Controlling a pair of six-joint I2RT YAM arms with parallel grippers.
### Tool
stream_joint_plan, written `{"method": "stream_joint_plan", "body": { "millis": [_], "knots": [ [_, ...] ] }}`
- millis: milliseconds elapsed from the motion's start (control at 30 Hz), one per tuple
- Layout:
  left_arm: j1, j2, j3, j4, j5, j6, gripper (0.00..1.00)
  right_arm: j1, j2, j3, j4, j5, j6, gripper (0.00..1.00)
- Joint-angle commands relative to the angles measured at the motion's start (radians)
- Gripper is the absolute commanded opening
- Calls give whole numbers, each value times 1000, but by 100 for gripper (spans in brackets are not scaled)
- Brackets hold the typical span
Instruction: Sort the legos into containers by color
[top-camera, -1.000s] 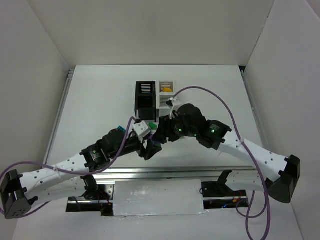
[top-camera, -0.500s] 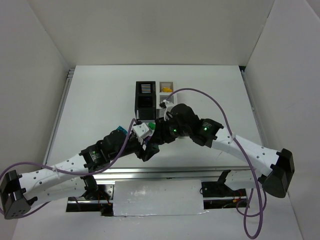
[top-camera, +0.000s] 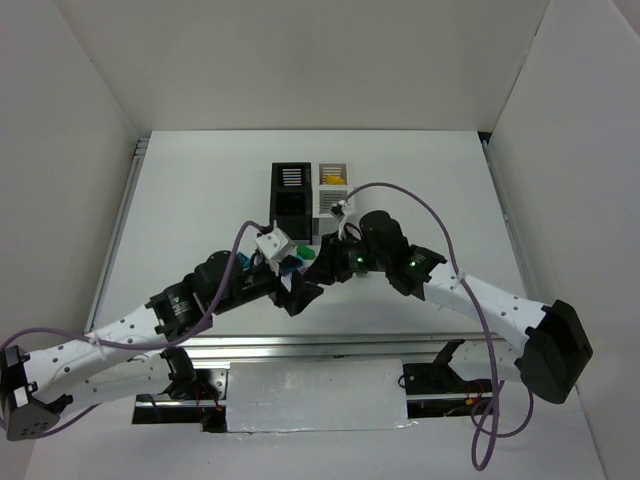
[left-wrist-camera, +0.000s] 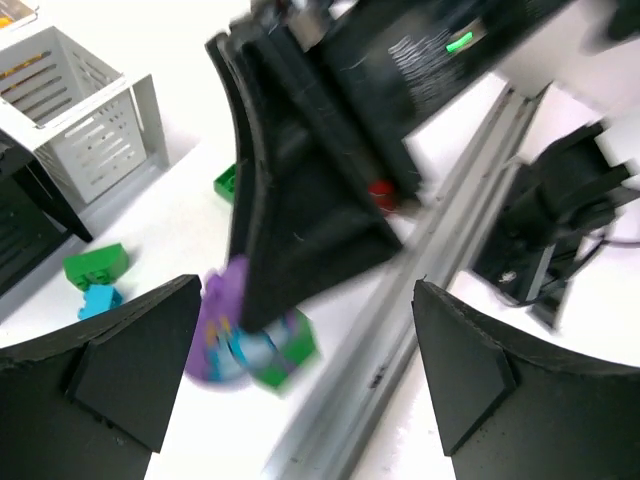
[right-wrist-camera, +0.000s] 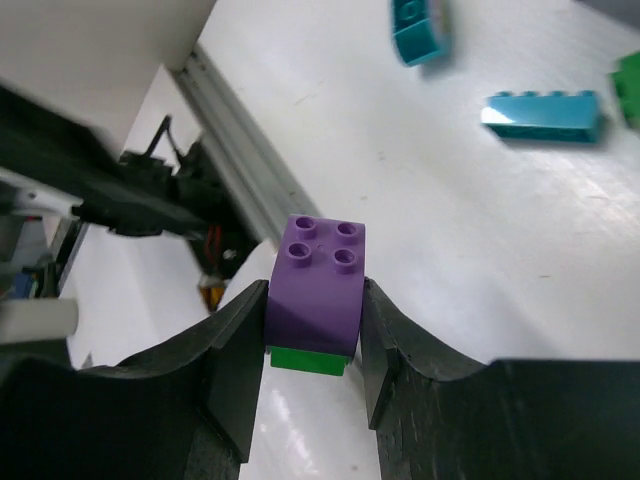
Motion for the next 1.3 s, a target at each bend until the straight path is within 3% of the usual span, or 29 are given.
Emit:
{"method": "stream_joint_plan", "body": {
  "millis": [0,133,300,400,567,900,1000,1100,1233,1267],
  "knots": [
    [-4,-42,124,-70,-22,-77,99,-109,-49,-82,244,-141,-50,0],
    [-3,-39,258,-257,-96,-120,100,-182,-110,-139,343,-364,-144,0],
    [-3,48,426,-457,10,-81,100,-202,-103,-82,328,-620,-207,0],
    [-3,26,434,-443,83,-76,100,-226,-132,-69,337,-740,-228,0],
    [-1,19,439,-425,207,-61,100,-237,-169,-12,326,-797,-237,0],
    [2,131,451,-413,272,-82,96,-237,-198,11,357,-836,-213,0],
    [3,151,457,-391,298,-88,89,-236,-201,14,348,-836,-222,0],
    [10,164,466,-379,318,-88,67,-237,-199,25,309,-830,-249,0],
    [14,157,462,-345,356,-84,64,-237,-183,25,285,-847,-265,0],
    [16,148,459,-338,376,-81,43,-236,-181,22,295,-862,-262,0]
  ]
}}
